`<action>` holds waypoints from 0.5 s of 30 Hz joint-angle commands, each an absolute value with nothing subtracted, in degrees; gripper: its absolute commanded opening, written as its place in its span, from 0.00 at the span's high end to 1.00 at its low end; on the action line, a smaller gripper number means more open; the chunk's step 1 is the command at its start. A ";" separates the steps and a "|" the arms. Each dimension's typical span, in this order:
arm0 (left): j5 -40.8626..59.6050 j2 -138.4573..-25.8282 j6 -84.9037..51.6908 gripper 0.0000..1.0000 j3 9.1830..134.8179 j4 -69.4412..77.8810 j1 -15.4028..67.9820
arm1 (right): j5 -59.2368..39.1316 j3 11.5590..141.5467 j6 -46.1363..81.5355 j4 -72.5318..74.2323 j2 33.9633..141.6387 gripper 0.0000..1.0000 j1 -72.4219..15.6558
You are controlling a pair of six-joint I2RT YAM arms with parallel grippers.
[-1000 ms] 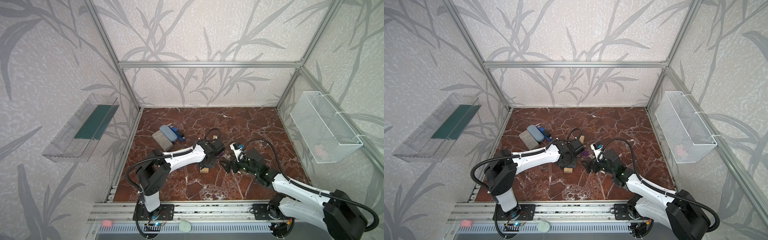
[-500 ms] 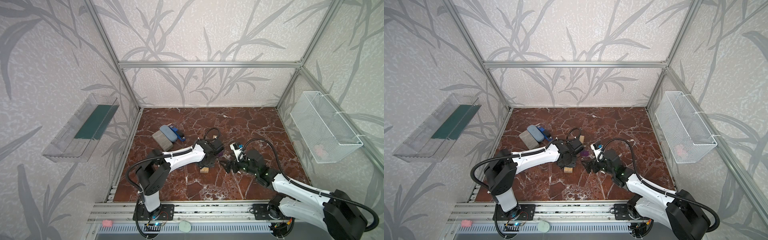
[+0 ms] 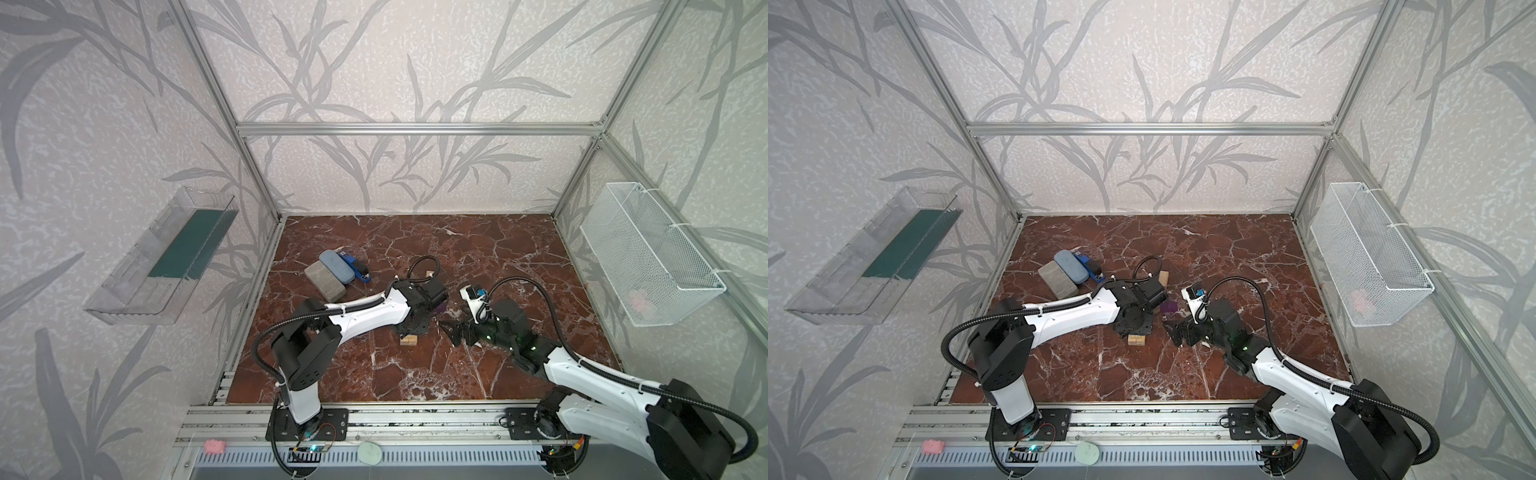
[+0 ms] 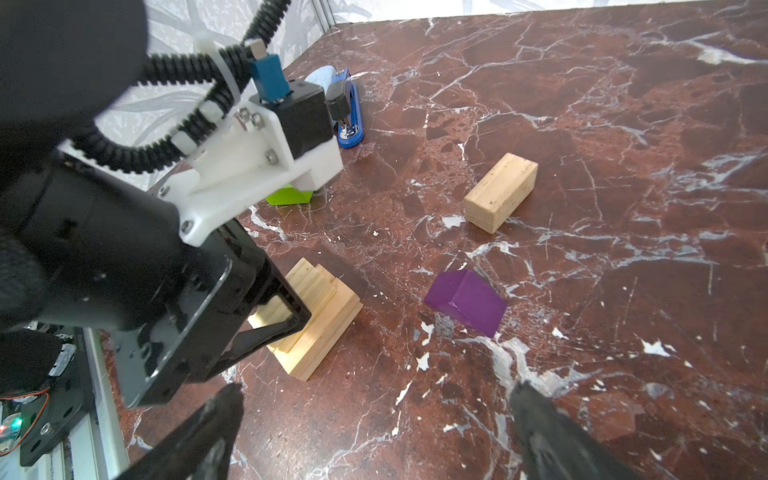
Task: Build the wood block tower
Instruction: 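Lower the held block against the block group with the left gripper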
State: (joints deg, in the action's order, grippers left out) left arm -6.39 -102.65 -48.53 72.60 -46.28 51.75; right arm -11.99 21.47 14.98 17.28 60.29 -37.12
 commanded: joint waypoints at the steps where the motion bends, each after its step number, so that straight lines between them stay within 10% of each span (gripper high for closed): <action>1: -7.47 -103.84 -49.75 0.64 72.20 -47.72 51.59 | -11.17 21.67 15.03 16.64 59.24 0.01 -36.96; 15: -6.90 -103.51 -49.97 0.65 72.16 -46.98 51.53 | -11.00 21.76 15.03 16.61 59.41 0.01 -36.96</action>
